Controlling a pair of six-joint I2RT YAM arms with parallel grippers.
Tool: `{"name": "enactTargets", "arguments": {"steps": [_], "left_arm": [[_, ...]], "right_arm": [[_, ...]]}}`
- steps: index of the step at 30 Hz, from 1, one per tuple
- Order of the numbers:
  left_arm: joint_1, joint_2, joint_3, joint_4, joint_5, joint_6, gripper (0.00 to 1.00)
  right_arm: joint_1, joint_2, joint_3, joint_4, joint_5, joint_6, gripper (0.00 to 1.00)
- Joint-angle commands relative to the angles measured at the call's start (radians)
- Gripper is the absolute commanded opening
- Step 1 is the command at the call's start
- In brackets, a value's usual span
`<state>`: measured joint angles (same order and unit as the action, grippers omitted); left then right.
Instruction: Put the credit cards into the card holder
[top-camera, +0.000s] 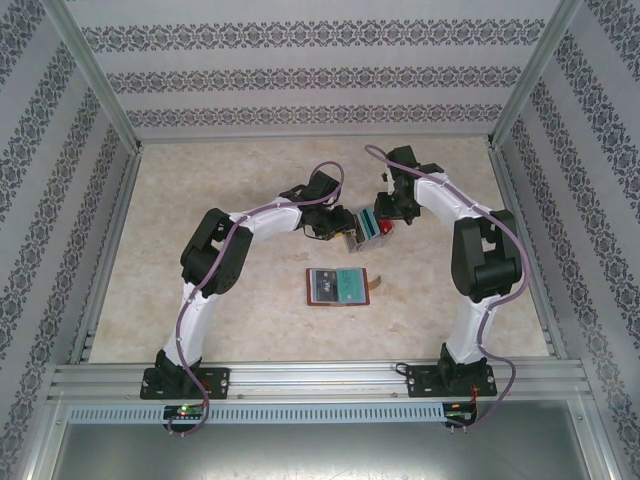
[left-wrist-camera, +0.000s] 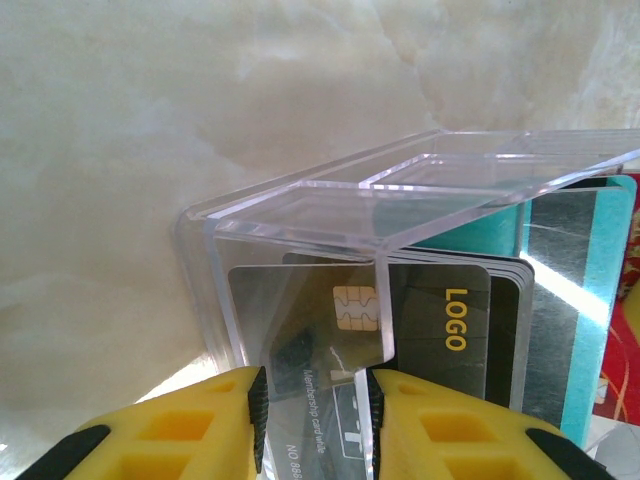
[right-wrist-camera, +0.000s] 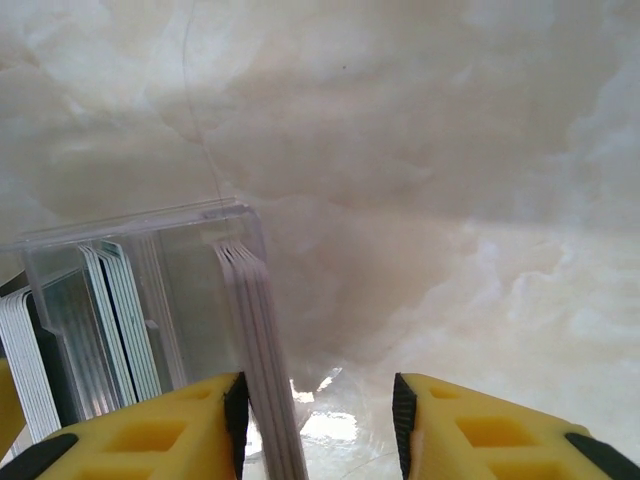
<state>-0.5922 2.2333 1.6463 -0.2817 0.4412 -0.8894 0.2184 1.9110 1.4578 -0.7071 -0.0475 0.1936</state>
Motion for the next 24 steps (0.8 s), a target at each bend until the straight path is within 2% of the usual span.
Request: {"name": "enactTargets", "arguments": {"steps": [1,8,14,20,22,24], "left_arm": [[0.011,-0.003,-0.038,-0.088,-0.03,0.018,0.33],[0.011,-0.006,-0.045,-0.077,-0.025,0.011,0.33],[0.011,-0.006,-0.046,-0.077,-0.023,0.012,0.33],[0.011,-0.009,-0.051,-0.075,-0.021,0.009,0.33],[0.011,-0.008,-0.05,-0.073,-0.021,0.009,0.33],[0.011,-0.009,-0.05,-0.073,-0.023,0.008,0.33]], "right_arm": [[-0.015,-0.056,-0.002,-0.008,0.077,-0.013,0.43],[-0.017,-0.049,0.004,-0.017,0.053,-0.02,0.39],[-0.015,-0.049,0.001,-0.011,0.021,-0.018,0.32],[-0.012,-0.058,0.003,-0.011,0.069,-0.023,0.24],[-0.012,-0.064,0.004,-0.011,0.069,-0.026,0.18],[-0.013,-0.071,0.003,-0.009,0.067,-0.023,0.17]]}}
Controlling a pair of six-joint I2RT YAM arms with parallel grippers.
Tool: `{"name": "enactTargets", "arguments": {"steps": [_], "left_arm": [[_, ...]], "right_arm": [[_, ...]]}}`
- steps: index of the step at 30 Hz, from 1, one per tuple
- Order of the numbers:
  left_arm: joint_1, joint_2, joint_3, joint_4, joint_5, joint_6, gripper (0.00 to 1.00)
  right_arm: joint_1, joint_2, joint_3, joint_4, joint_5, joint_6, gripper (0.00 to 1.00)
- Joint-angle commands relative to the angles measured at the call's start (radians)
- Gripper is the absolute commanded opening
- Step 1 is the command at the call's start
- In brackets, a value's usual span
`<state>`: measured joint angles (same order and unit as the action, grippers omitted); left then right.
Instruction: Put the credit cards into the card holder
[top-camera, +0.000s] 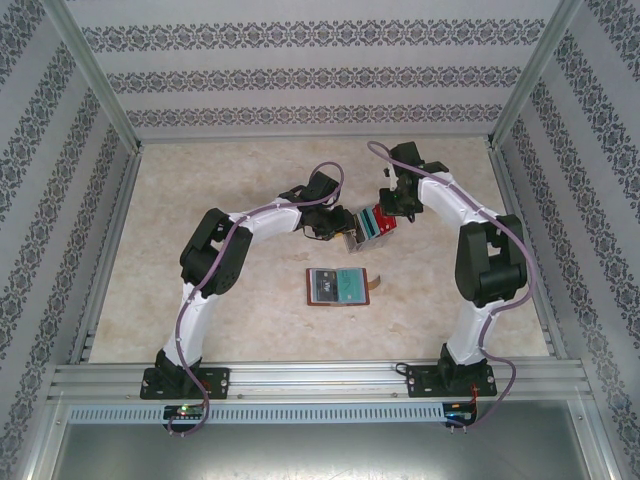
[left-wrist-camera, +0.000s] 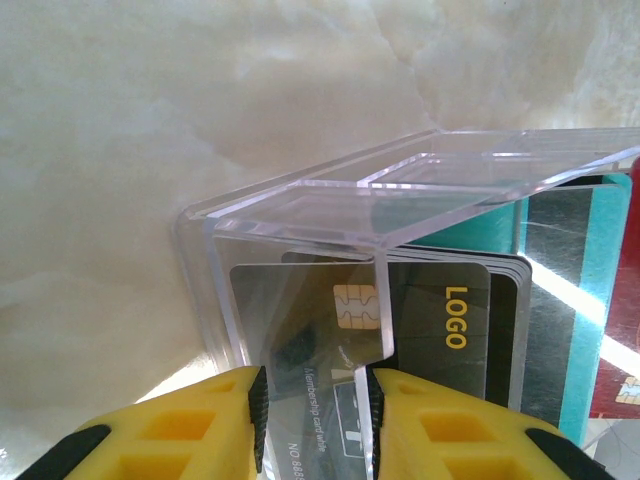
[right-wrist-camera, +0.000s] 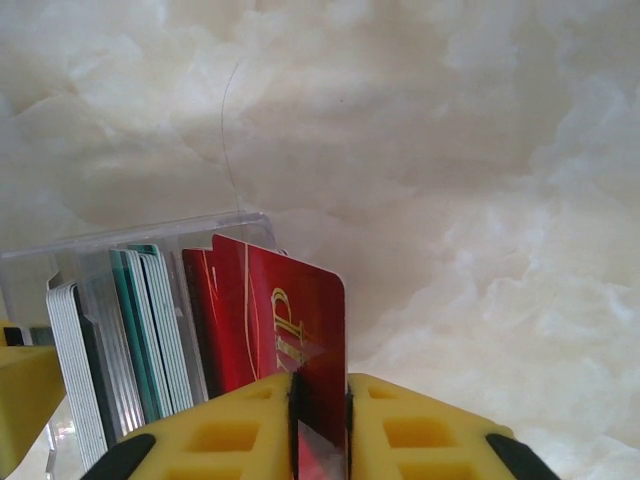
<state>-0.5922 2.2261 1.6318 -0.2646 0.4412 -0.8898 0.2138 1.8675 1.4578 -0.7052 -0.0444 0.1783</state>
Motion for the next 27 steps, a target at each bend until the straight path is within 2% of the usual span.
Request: {"name": "enactTargets", "arguments": {"steps": [1,8,11,12,14,21,27], "left_arm": [[0.01,-0.002,-0.036,-0.09,-0.022,0.007,0.33],[0.011,-0.011,-0.033,-0.092,-0.025,0.016,0.34],[0.011,-0.02,-0.034,-0.092,-0.028,0.022,0.34],[0.011,-0.023,-0.032,-0.094,-0.027,0.022,0.34],[0.011,-0.033,-0.032,-0.093,-0.03,0.027,0.35],[0.011,-0.083,-0.056,-0.02,-0.012,0.053,0.45],[0.011,-0.171,-0.14,0.093,-0.018,0.052,0.55]], "right_arm": [[-0.008,-0.033,0.001,-0.009,0.062,-0.008,0.13],[-0.006,-0.088,-0.008,-0.007,0.031,0.002,0.09],[-0.009,-0.114,-0.023,0.008,-0.017,0.019,0.07],[-0.012,-0.115,-0.026,0.011,-0.047,0.02,0.0],[-0.013,-0.115,-0.02,0.004,-0.098,0.032,0.01],[-0.017,-0.185,-0.074,0.048,-0.209,0.092,0.0],[-0.032,-0.321,-0.195,0.146,-0.333,0.211,0.0]]}}
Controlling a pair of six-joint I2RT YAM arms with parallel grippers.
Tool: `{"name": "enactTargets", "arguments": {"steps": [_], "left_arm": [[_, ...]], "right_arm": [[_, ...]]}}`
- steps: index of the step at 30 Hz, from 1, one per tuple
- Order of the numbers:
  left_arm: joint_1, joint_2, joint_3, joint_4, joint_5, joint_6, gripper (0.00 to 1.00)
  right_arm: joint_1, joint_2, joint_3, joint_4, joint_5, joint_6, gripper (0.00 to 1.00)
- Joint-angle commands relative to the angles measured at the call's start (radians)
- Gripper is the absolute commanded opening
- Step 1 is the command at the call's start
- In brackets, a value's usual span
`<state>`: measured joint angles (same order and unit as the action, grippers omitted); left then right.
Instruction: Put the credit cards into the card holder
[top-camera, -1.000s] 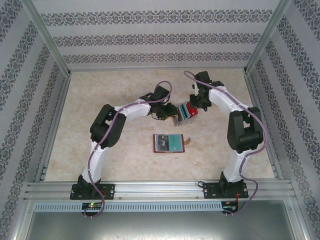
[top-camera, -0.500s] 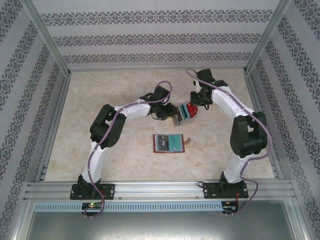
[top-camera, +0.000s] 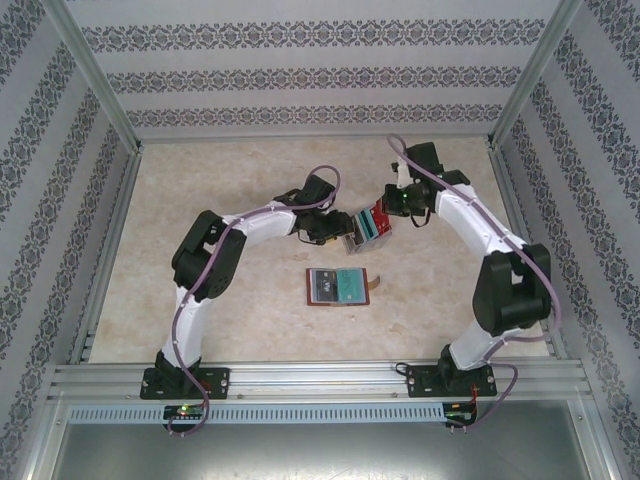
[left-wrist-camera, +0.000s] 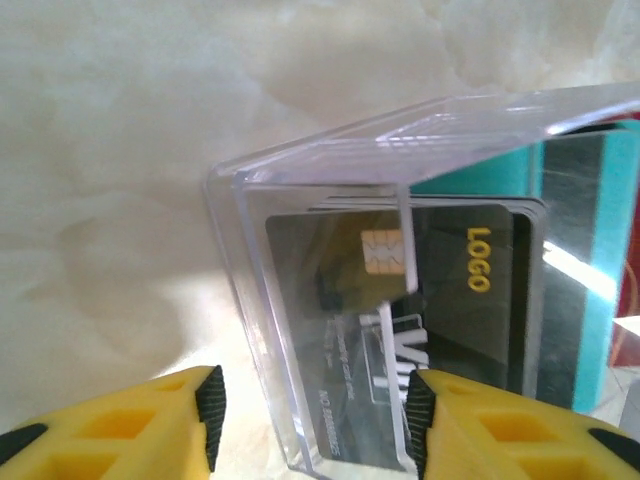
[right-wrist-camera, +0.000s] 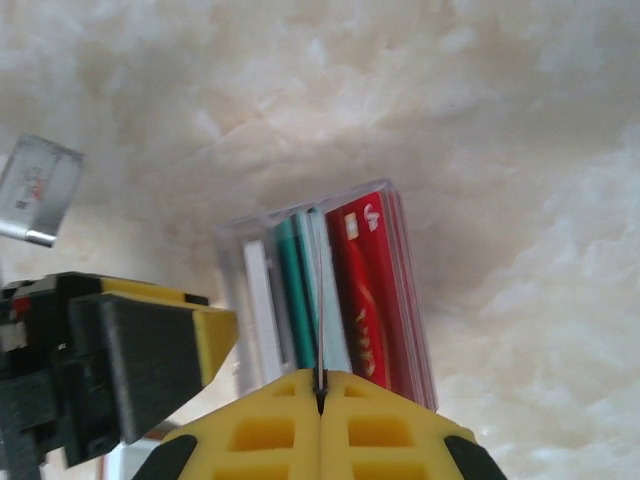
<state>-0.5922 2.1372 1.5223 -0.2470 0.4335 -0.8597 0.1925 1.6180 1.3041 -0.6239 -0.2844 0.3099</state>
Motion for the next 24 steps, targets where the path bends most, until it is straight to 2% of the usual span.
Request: {"name": "enactTargets", "arguments": {"steps": [1,6,13,16,20,24], "left_arm": [[0.01,-0.103,-0.048,0.094,-0.011,0.018,0.56],[0.012,-0.238,-0.173,0.22,-0.006,-0.009,0.65],[0.042,-0.34,-0.317,0.526,0.217,-0.136,0.73],[0.045,-0.329,-0.309,0.58,0.305,-0.151,0.74],[0.047,-0.294,-0.288,0.643,0.38,-0.183,0.66],[0.046,-0.273,-0.275,0.669,0.403,-0.201,0.5]], "right_arm": [[-0.013,-0.092,-0.062,0.083,-0.122,0.1,0.0],[-0.021,-0.173,-0.165,0.18,-0.256,0.208,0.0],[-0.023,-0.229,-0.282,0.352,-0.453,0.356,0.0],[-0.023,-0.241,-0.319,0.423,-0.503,0.399,0.0],[-0.024,-0.229,-0.334,0.449,-0.542,0.402,0.0],[-0.029,-0.214,-0.35,0.485,-0.586,0.404,0.0]]}}
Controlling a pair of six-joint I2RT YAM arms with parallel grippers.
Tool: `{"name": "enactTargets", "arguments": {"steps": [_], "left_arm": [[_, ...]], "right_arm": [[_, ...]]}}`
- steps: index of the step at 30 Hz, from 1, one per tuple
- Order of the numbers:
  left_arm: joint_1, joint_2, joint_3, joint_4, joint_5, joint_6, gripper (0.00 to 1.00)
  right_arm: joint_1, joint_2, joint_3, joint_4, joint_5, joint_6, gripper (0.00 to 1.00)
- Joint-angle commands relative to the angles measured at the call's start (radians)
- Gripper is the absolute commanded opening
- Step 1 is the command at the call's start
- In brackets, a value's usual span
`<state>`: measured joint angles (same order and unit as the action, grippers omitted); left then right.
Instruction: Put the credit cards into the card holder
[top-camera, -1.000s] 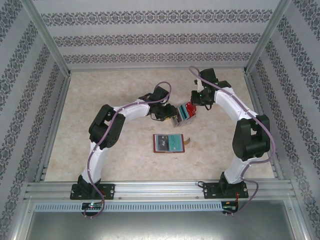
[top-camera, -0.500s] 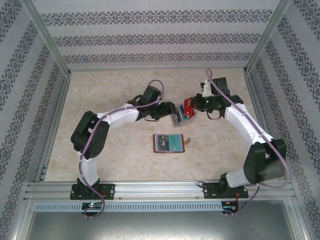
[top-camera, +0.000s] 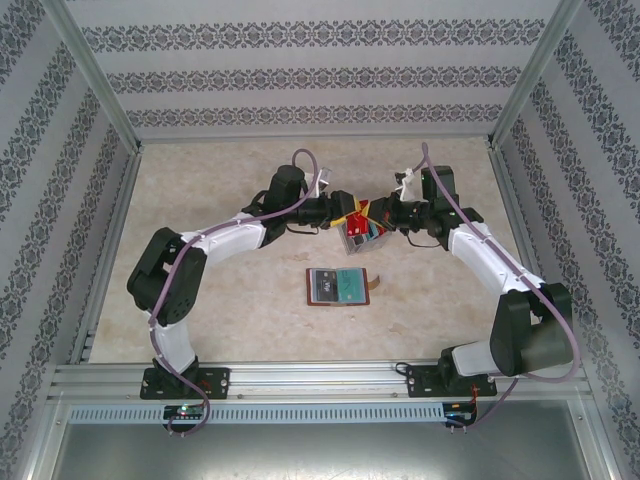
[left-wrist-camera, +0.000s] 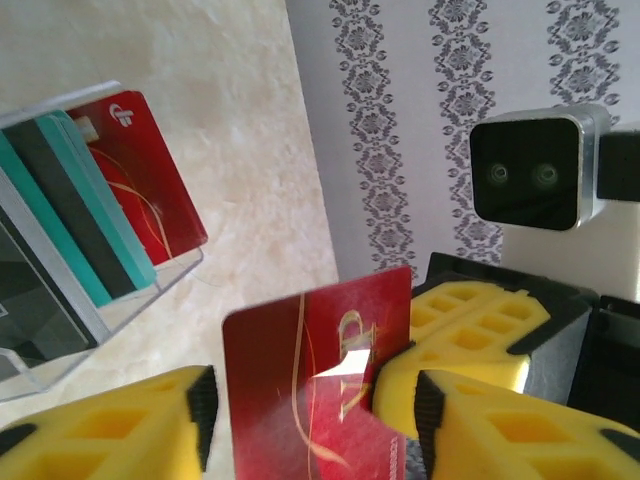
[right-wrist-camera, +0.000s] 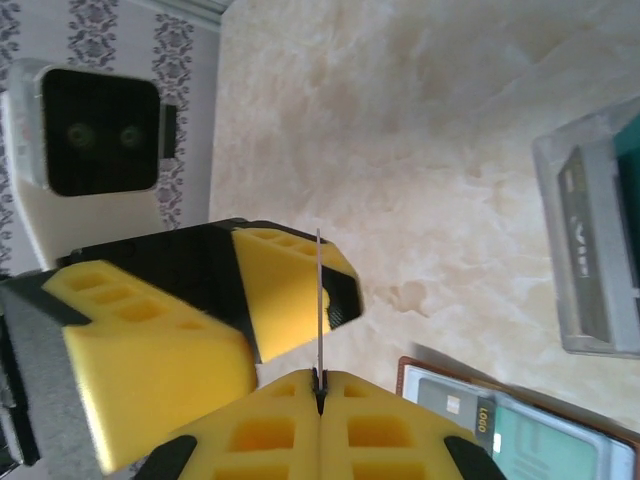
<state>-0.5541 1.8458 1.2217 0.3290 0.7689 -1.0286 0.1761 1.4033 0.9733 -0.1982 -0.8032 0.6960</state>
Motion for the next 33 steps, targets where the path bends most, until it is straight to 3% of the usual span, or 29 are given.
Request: {"name": "enactTargets", "arguments": {"steps": [1,5,7,10,16,23,24,26,29,33], "left_arm": [[0.008,0.021,0.026,0.1,0.074,-0.036,0.44],[0.009,0.013,0.013,0.098,0.074,-0.045,0.26],[0.009,0.008,0.0,0.111,0.07,-0.057,0.11],[0.014,0.004,-0.028,0.157,0.055,-0.11,0.01],[0.025,0.032,-0.081,0.37,0.048,-0.274,0.0],[0.029,0.046,-0.1,0.415,0.041,-0.314,0.0],[0.031,0.044,-0.103,0.41,0.039,-0.313,0.04],[0.034,0.036,-0.11,0.359,0.034,-0.296,0.38],[0.034,-0.019,-0.136,0.144,-0.007,-0.177,0.59],[0.024,-0.138,-0.166,-0.308,-0.174,0.068,0.64]], "right_arm": [[-0.016,0.006,-0.021,0.064,-0.077,0.023,0.0],[-0.037,0.004,-0.043,0.095,-0.083,0.044,0.0],[-0.048,0.005,-0.051,0.108,-0.089,0.054,0.0],[-0.055,-0.003,-0.063,0.131,-0.116,0.063,0.08],[-0.056,-0.014,-0.101,0.226,-0.199,0.119,0.17],[-0.061,-0.015,-0.121,0.299,-0.251,0.163,0.07],[-0.061,-0.016,-0.122,0.303,-0.255,0.17,0.04],[-0.063,-0.03,-0.119,0.254,-0.231,0.144,0.0],[-0.064,-0.075,-0.139,0.145,-0.141,0.079,0.0],[0.006,-0.167,-0.194,-0.094,0.17,-0.103,0.0]]}}
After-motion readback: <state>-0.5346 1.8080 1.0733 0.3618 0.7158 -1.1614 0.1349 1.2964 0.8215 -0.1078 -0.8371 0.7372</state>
